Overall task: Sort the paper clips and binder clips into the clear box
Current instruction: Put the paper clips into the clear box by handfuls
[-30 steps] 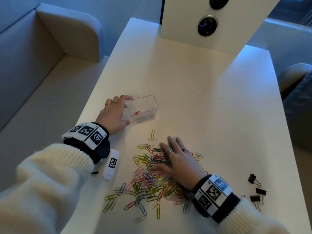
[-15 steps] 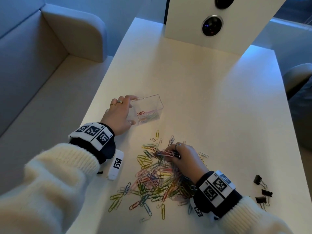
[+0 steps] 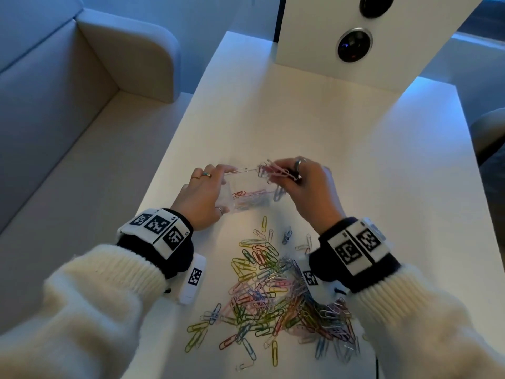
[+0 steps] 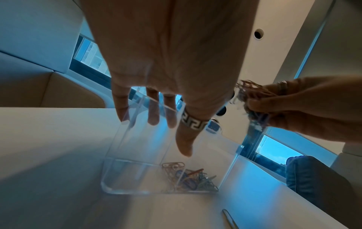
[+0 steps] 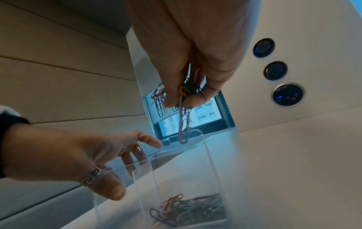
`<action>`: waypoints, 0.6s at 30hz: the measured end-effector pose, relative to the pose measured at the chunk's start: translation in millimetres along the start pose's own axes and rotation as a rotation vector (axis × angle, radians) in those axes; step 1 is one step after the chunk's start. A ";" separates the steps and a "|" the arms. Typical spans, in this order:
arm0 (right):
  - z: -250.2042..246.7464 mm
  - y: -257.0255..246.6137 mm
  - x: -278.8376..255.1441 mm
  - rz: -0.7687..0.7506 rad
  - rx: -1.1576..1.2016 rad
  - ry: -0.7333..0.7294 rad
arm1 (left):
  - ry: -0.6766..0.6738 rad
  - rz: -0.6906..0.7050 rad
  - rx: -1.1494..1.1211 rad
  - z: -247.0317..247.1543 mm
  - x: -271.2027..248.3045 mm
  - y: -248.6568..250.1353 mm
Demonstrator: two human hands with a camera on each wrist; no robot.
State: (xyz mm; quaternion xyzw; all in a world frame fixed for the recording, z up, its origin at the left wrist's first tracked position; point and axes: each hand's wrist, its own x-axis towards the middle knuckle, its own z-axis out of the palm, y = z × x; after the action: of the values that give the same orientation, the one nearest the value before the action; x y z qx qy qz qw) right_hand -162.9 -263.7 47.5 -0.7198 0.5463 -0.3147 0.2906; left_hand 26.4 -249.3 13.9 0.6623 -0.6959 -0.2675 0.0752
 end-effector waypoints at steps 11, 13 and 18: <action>49.0 25.9 10.6 -0.235 -0.146 0.025 | -0.007 0.005 0.031 -0.1 0.6 -1.2; 49.2 29.4 7.7 -0.272 -0.225 -0.026 | -0.009 0.007 0.036 0.0 0.9 -1.0; 40.4 19.5 13.1 -0.283 -0.260 -0.196 | -0.012 0.006 0.035 -0.3 1.4 -1.3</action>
State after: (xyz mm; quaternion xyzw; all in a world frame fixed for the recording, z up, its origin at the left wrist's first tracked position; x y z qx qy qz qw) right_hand -140.8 -278.0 8.9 -0.8479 0.4449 -0.2080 0.1999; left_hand 27.5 -250.6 13.2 0.6596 -0.7030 -0.2590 0.0604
